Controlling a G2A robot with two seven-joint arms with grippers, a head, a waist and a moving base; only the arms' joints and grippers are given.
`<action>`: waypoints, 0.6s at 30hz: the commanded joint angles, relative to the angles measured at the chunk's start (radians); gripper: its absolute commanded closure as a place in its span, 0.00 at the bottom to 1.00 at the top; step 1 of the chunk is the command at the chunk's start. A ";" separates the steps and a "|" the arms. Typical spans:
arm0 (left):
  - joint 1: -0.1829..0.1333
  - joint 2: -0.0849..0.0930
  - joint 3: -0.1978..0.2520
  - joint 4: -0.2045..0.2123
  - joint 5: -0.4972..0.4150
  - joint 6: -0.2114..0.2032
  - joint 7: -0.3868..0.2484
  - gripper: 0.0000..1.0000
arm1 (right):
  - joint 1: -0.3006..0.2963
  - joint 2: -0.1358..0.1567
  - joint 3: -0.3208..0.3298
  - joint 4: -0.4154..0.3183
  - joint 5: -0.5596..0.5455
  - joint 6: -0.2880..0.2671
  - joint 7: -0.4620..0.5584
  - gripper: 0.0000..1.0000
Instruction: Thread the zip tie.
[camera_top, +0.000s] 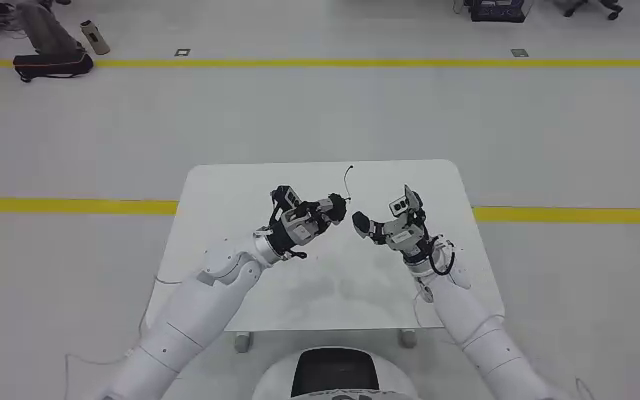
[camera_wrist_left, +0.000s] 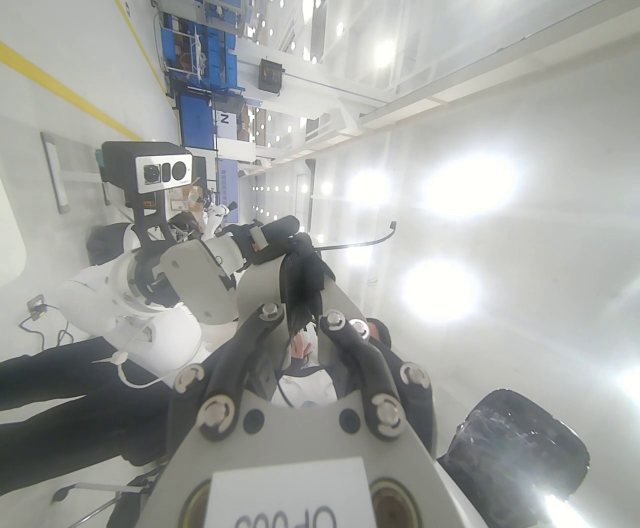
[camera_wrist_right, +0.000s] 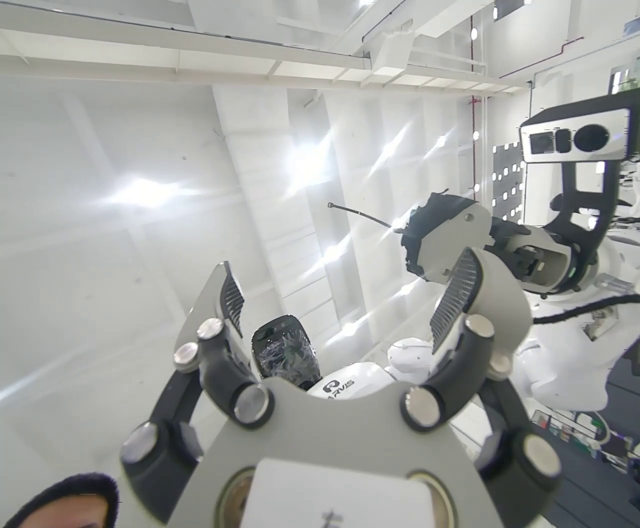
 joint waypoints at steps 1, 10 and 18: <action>0.000 0.000 0.000 0.000 0.000 0.000 0.000 1.00 | 0.000 -0.002 0.003 0.002 0.011 -0.002 0.007 0.00; 0.000 0.000 0.000 0.000 0.000 0.000 0.000 1.00 | 0.031 -0.023 -0.019 0.056 0.017 -0.007 0.020 0.00; 0.000 0.000 0.000 0.000 0.000 0.000 0.000 1.00 | 0.054 -0.040 -0.028 0.093 0.025 -0.021 0.049 0.00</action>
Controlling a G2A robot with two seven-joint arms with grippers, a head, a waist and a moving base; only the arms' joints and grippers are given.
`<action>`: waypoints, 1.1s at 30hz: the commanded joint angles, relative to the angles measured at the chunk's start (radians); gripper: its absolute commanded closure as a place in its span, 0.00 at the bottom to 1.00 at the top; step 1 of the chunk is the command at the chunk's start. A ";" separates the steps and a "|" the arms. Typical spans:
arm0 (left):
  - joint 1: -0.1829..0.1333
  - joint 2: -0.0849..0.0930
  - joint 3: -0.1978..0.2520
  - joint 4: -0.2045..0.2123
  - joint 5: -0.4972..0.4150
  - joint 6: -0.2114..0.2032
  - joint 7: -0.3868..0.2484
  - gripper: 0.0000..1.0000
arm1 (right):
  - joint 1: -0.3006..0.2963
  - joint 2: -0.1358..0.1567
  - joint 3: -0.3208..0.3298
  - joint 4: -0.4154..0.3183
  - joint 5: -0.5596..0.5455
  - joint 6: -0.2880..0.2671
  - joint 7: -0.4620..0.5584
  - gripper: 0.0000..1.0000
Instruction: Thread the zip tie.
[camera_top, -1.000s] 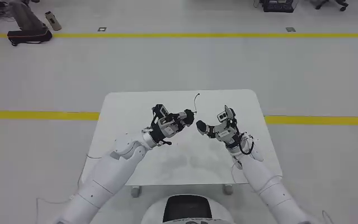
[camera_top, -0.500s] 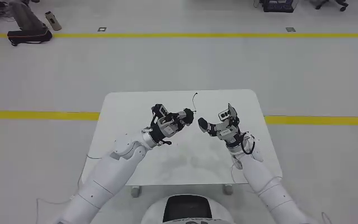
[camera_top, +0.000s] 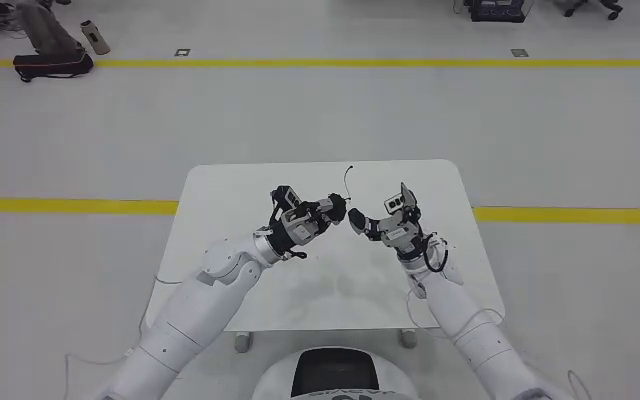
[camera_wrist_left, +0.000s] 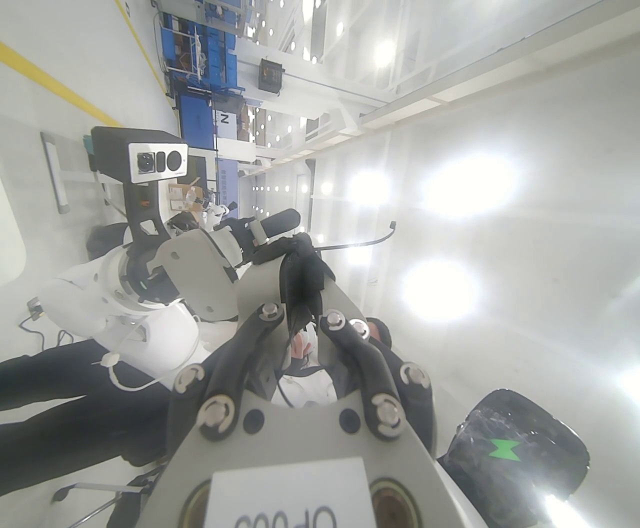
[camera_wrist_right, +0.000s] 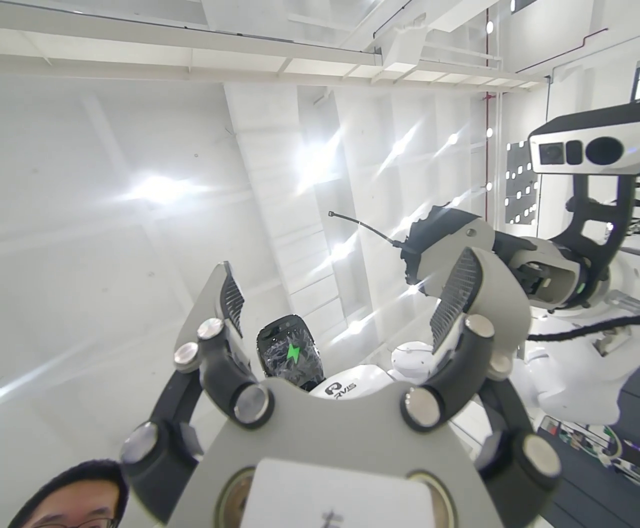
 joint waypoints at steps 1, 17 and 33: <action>0.000 0.000 0.000 0.000 0.000 0.000 0.000 1.00 | 0.004 -0.003 0.000 0.006 0.003 -0.002 0.009 0.00; 0.000 0.000 0.000 0.000 0.000 0.000 0.000 1.00 | 0.021 -0.028 -0.004 0.034 -0.016 -0.019 0.026 0.52; 0.000 0.000 0.000 0.000 0.000 0.000 0.000 1.00 | 0.032 -0.047 -0.013 0.071 -0.059 -0.025 0.024 0.57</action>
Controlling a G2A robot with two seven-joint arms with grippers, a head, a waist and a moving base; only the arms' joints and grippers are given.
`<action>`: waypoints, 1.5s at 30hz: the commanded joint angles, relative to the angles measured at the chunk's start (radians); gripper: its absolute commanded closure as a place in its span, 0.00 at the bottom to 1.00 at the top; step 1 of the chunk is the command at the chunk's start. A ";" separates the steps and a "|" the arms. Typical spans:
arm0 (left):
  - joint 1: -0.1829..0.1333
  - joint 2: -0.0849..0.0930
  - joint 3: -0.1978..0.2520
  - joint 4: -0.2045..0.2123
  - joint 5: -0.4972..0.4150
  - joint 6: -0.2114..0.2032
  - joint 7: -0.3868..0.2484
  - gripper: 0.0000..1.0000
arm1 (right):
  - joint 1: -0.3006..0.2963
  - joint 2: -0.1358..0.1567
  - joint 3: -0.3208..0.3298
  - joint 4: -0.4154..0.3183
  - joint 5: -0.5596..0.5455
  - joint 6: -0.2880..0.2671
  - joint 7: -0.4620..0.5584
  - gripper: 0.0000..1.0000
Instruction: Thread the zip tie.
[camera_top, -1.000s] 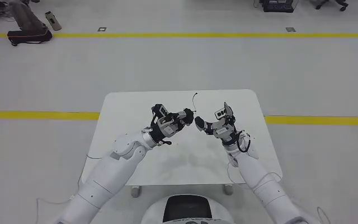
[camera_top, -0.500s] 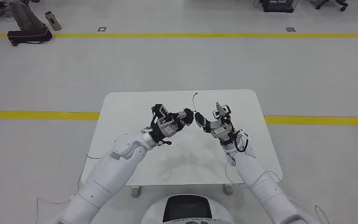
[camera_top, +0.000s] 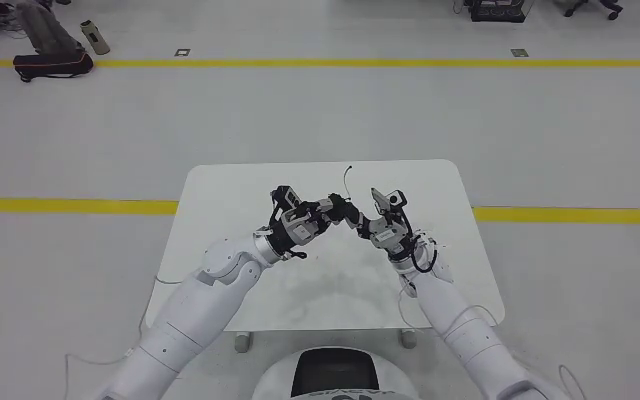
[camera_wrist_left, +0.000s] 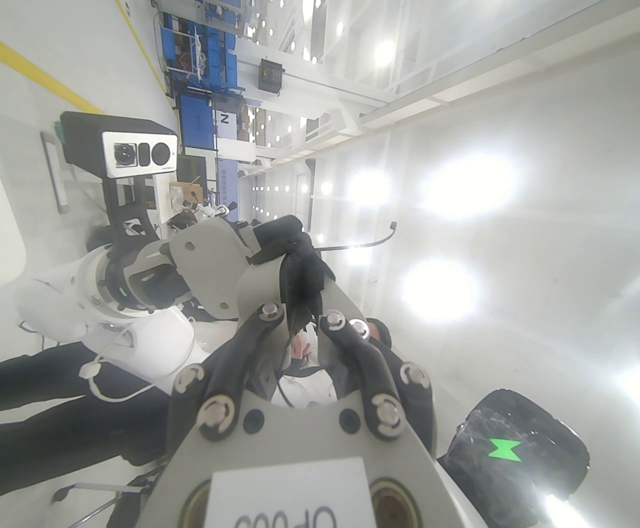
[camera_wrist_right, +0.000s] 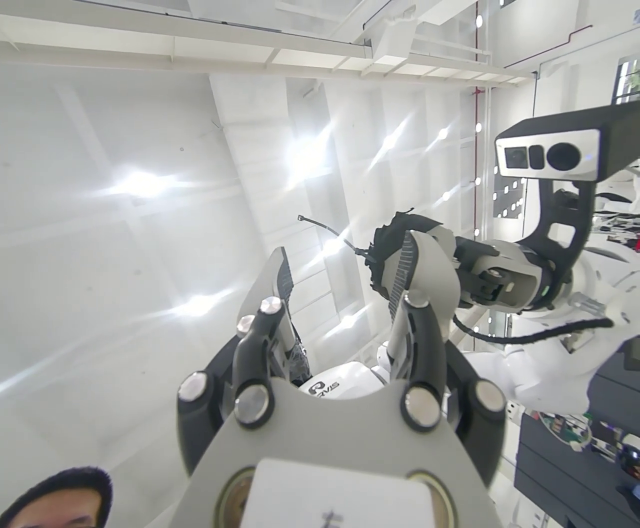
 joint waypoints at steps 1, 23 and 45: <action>0.000 0.000 0.000 0.000 0.000 0.000 0.000 1.00 | 0.001 -0.002 0.001 0.003 0.002 -0.002 0.005 0.56; 0.000 0.000 0.000 0.000 0.000 0.000 0.000 1.00 | 0.021 -0.025 0.016 0.043 -0.029 -0.052 0.040 0.64; 0.000 0.000 0.000 0.000 0.000 0.000 0.000 1.00 | 0.027 -0.060 0.051 0.063 -0.071 -0.066 0.048 0.68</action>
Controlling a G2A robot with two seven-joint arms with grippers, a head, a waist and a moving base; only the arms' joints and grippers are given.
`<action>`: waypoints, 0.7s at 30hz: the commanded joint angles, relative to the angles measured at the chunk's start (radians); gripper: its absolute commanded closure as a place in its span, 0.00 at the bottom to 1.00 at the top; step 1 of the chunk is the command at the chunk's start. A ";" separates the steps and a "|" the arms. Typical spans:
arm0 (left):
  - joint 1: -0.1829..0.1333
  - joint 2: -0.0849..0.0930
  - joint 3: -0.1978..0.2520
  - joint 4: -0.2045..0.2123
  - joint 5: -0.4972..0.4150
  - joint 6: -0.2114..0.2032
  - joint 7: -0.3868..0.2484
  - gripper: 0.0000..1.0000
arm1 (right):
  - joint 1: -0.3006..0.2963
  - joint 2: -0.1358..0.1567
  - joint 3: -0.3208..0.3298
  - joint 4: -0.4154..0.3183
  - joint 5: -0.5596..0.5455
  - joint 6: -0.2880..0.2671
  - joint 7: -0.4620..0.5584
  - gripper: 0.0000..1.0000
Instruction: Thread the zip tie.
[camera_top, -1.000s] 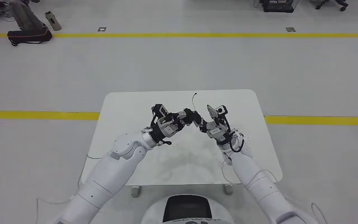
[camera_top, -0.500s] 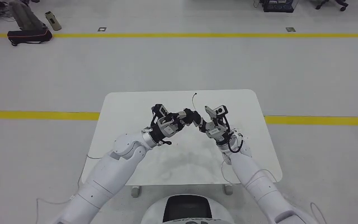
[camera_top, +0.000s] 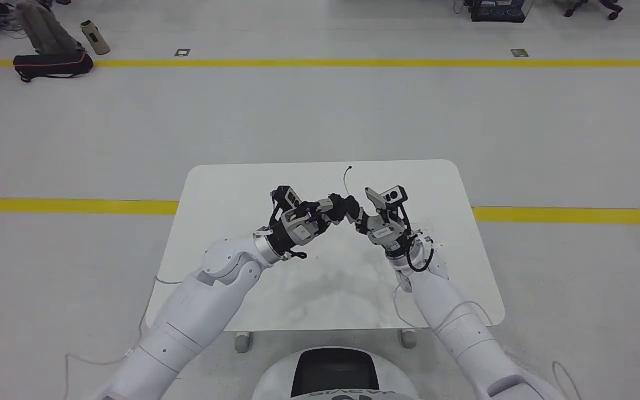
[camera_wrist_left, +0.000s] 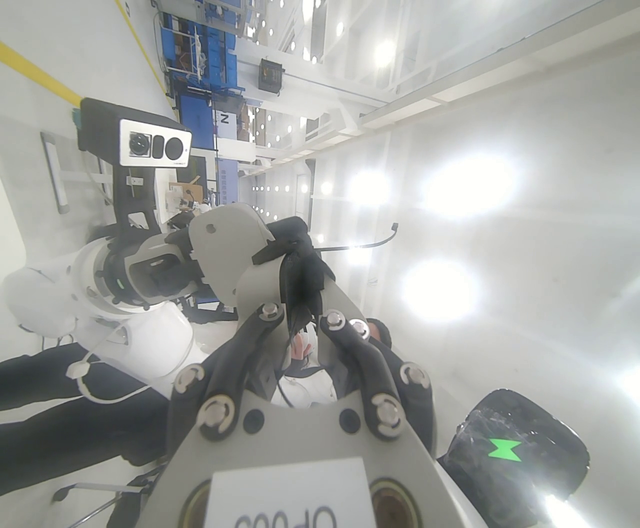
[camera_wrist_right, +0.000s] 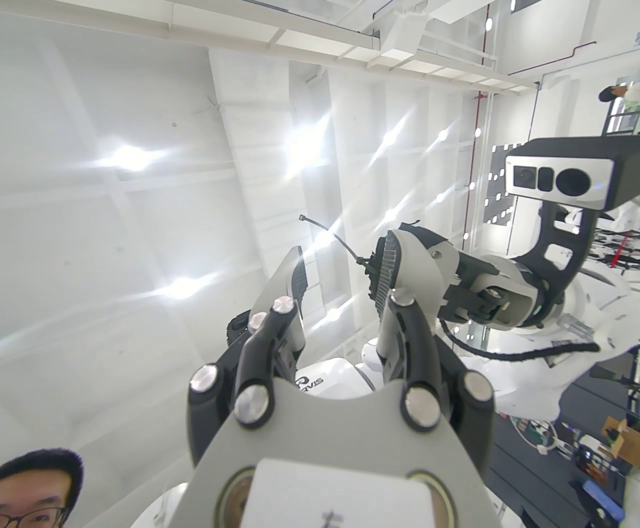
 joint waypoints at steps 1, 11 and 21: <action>0.000 0.000 0.000 0.000 0.000 0.000 0.000 1.00 | 0.001 -0.004 0.002 0.004 -0.005 0.000 0.001 0.68; 0.000 0.000 0.000 0.000 0.000 0.000 0.000 1.00 | 0.004 -0.021 0.007 0.024 -0.014 0.000 0.043 0.70; 0.000 0.000 0.000 0.000 0.000 0.000 0.000 1.00 | 0.000 -0.033 0.033 0.033 -0.011 0.000 0.064 0.72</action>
